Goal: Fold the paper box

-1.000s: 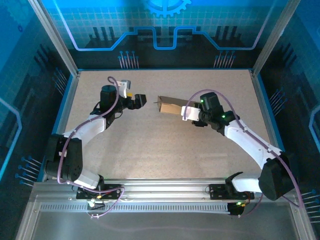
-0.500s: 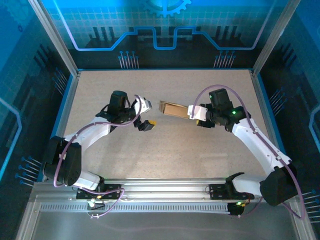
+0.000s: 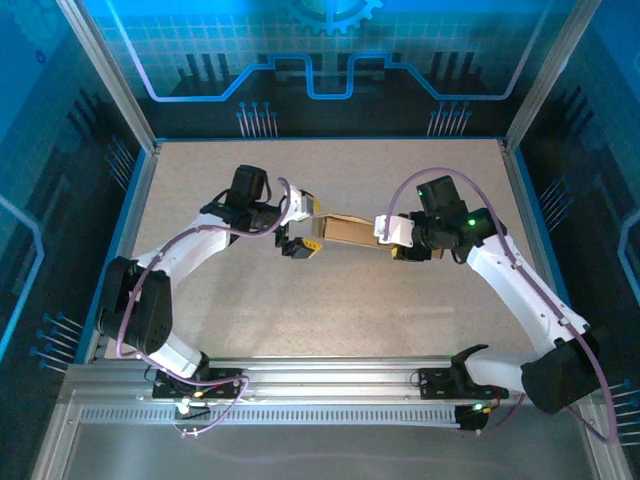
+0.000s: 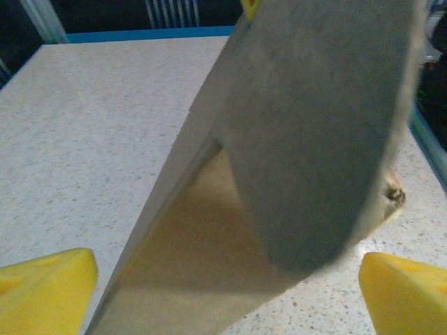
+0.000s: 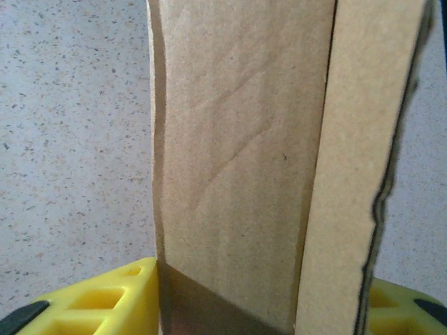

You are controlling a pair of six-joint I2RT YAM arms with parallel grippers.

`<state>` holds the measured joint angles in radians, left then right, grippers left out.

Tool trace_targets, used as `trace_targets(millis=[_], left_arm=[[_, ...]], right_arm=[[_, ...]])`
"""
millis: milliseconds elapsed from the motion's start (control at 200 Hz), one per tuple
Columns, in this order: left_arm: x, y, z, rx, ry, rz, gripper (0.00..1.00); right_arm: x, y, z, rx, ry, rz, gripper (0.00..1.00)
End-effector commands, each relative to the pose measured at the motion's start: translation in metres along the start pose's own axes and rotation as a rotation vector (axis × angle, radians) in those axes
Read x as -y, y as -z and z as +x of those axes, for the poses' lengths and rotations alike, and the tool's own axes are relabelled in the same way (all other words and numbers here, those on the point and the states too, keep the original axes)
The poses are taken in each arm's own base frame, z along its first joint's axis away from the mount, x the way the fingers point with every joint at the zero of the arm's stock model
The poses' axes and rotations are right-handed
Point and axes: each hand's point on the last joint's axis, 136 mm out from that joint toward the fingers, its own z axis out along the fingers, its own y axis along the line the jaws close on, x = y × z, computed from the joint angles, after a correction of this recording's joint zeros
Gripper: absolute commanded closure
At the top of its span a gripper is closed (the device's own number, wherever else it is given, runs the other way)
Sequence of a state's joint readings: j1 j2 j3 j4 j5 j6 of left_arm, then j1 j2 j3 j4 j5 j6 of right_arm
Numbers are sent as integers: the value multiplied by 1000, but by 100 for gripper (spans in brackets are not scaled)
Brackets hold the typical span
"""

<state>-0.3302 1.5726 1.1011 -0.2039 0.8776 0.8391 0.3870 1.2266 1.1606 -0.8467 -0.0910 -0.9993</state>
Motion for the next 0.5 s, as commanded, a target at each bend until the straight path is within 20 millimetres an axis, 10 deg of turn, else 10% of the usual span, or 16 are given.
trace_targets(millis=[0, 495], left_arm=[[14, -7, -10, 38, -46, 93, 7], [23, -13, -24, 66, -85, 122, 29]], right_arm=[[-3, 12, -11, 35, 21, -9, 50], [-9, 8, -14, 53, 7, -48, 50]])
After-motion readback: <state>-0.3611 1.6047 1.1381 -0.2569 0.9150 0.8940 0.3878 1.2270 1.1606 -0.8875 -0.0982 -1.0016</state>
